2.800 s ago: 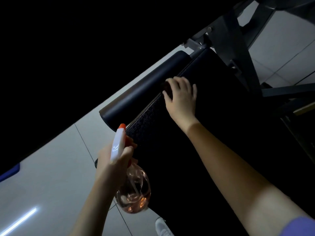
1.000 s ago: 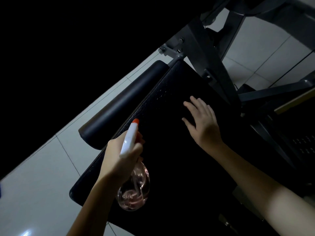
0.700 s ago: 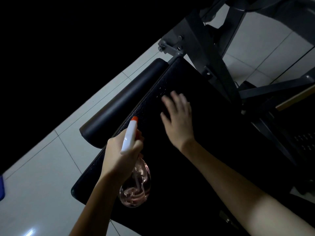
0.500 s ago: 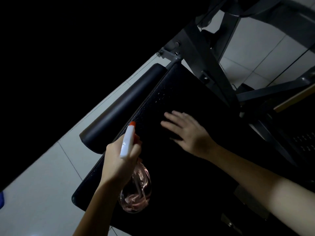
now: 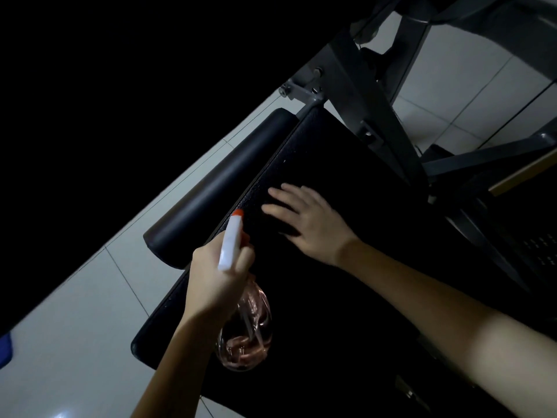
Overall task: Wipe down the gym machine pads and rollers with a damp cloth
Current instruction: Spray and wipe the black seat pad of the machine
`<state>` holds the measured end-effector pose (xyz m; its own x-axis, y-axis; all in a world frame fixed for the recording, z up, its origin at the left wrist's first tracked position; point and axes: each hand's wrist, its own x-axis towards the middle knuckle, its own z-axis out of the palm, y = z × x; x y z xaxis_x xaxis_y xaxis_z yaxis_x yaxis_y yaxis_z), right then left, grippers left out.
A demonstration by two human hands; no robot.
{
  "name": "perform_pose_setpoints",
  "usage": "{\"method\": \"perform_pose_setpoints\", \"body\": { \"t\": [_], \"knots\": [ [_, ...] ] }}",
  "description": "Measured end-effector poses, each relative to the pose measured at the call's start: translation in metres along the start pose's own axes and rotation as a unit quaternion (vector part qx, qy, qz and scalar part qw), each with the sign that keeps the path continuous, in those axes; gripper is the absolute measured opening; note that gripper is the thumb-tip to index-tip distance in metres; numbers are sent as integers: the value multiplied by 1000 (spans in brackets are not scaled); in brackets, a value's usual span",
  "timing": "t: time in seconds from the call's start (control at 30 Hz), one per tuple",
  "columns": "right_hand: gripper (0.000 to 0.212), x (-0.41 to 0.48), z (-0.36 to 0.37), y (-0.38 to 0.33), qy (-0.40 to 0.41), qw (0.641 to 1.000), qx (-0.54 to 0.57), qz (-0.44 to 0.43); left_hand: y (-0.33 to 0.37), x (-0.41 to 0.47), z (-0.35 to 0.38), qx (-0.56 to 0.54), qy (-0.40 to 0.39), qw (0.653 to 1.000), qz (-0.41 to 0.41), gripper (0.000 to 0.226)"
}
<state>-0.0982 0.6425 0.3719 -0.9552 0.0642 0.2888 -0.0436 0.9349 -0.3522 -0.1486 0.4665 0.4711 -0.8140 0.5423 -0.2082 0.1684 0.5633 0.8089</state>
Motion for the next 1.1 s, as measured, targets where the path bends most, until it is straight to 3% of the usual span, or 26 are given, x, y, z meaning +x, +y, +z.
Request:
{"method": "perform_pose_setpoints", "body": {
  "t": [0.07, 0.13, 0.2, 0.23, 0.27, 0.33, 0.43, 0.6, 0.7, 0.8, 0.87, 0.9, 1.0, 1.1],
  "knots": [
    [51, 9, -13, 22, 13, 997, -74, 18, 0, -1, 0, 7, 6, 1000, 0, 19],
    [45, 25, -26, 32, 50, 984, -82, 148, 1, -1, 0, 11, 4, 1000, -2, 22],
    [45, 42, -28, 25, 79, 944, -23, 320, 0, 1, 1, 4, -1, 1000, -10, 25],
    [46, 48, -24, 18, 94, 928, -1, 360, 1, 2, 2, 0, -3, 1000, -18, 27],
    [45, 50, -18, 10, 103, 929, 11, 356, 1, 3, 4, 2, -3, 1000, -24, 28],
    [42, 41, -5, -3, 108, 957, 22, 268, 4, 5, 7, 9, 0, 1000, -29, 26],
    [45, -2, 4, -11, 54, 987, 21, 148, 15, 9, 7, -21, 30, 999, -28, 14],
    [51, -30, -8, 9, -4, 996, -52, 67, 23, 16, 9, -29, 54, 998, 5, 13],
    [55, 2, -19, 29, 55, 980, -108, 159, 21, 15, 8, -63, 71, 995, -13, 14],
    [45, 48, -34, 35, 111, 922, -15, 371, 21, 14, 6, -62, 62, 996, -8, 9],
    [43, 70, -28, 25, 127, 903, 31, 408, 21, 14, 8, -61, 71, 996, -8, 14],
    [42, 73, -21, 16, 127, 920, 33, 369, 22, 14, 9, -61, 72, 996, -9, 14],
    [44, 48, 0, -8, 59, 988, 32, 139, 21, 14, 10, -62, 63, 996, -9, 9],
    [46, 26, -6, 5, -18, 999, 22, -22, 20, 15, 8, -80, 60, 995, -11, 6]
  ]
}}
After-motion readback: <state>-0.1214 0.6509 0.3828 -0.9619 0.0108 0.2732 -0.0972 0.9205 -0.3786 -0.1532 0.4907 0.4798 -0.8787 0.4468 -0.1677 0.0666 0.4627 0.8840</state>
